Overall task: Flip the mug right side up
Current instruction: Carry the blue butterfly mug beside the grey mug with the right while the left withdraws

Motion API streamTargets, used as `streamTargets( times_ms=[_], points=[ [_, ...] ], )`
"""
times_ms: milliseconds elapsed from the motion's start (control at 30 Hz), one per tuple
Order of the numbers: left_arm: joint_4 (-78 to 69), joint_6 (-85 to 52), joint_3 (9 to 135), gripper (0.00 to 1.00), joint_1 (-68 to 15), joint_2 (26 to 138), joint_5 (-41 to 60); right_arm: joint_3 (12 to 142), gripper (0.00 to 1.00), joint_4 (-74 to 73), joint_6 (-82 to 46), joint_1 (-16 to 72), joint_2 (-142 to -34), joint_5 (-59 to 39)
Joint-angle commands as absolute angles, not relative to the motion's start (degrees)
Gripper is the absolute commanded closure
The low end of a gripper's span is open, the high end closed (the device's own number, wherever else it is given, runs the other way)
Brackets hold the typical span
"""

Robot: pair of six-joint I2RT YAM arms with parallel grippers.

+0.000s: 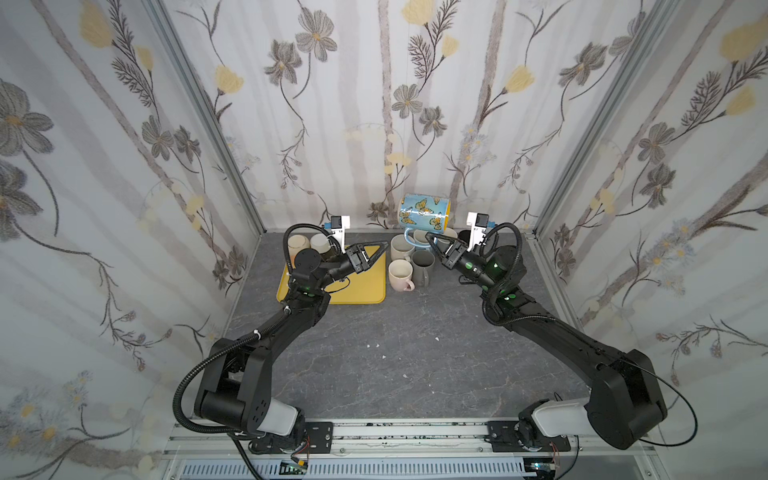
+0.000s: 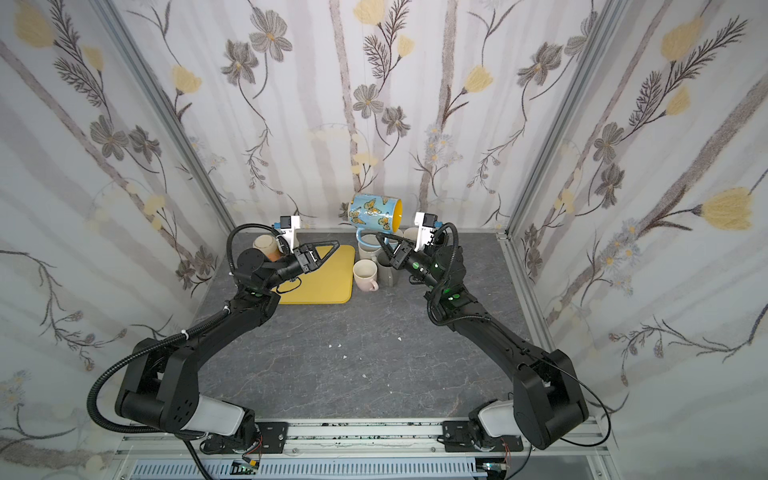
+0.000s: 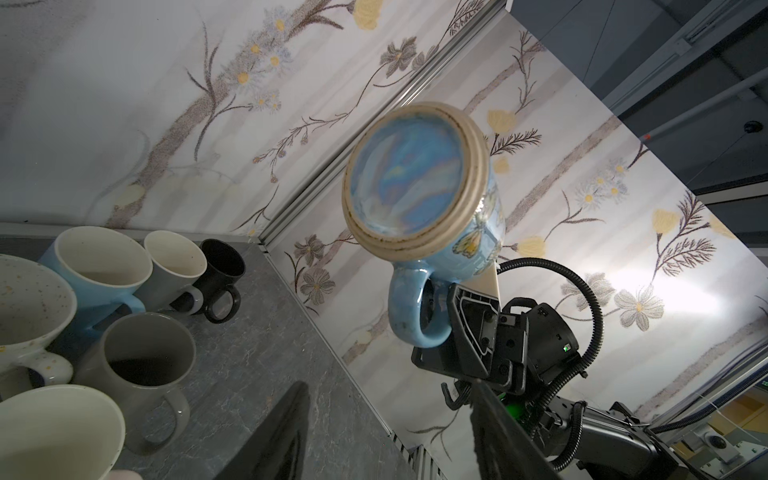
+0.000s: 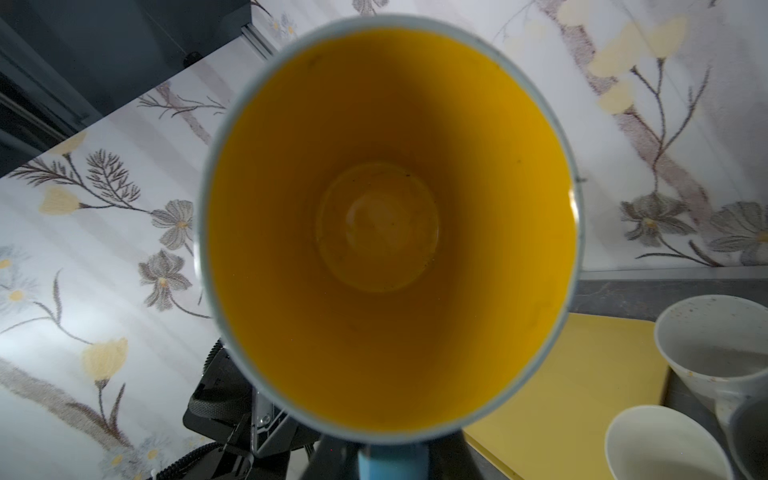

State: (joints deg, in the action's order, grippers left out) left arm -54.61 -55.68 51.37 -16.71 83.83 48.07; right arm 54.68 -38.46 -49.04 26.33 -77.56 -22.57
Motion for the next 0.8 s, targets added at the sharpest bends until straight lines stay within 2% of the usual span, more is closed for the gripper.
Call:
streamTargets(
  times_ms=[0, 133, 267, 400, 500, 633, 767],
  points=[
    [-50.9, -51.5, 52.6, 0.4, -16.4, 83.5, 48.3, 53.6, 1.0, -30.4, -47.3, 23.6, -74.8, -15.9],
    [-45.4, -47.2, 53.6, 0.4, -16.4, 83.3, 46.3, 50.0, 1.0, -23.6, -46.9, 19.3, -71.3, -15.1],
    [-28.9, -36.1, 57.0, 0.4, -16.4, 82.3, 40.7, 49.8, 1.0, -11.7, -42.4, 16.2, -68.3, -12.1],
    [-5.4, -23.9, 64.1, 0.4, -16.5, 82.9, 28.4, 50.2, 1.0, -2.7, -37.8, 14.1, -66.8, -9.0],
    [5.0, -17.8, 67.2, 0.4, -17.0, 82.9, 18.0, 51.5, 1.0, 3.4, -33.4, 14.1, -67.2, -4.6],
    [13.6, -12.2, 69.9, 0.4, -17.7, 83.6, 8.4, 53.4, 1.0, 8.9, -30.1, 14.5, -69.9, -0.7],
    [17.6, -10.0, 71.0, 0.4, -18.1, 84.5, 4.5, 54.9, 1.0, 12.0, -28.2, 16.8, -73.1, 4.8]
  ],
)
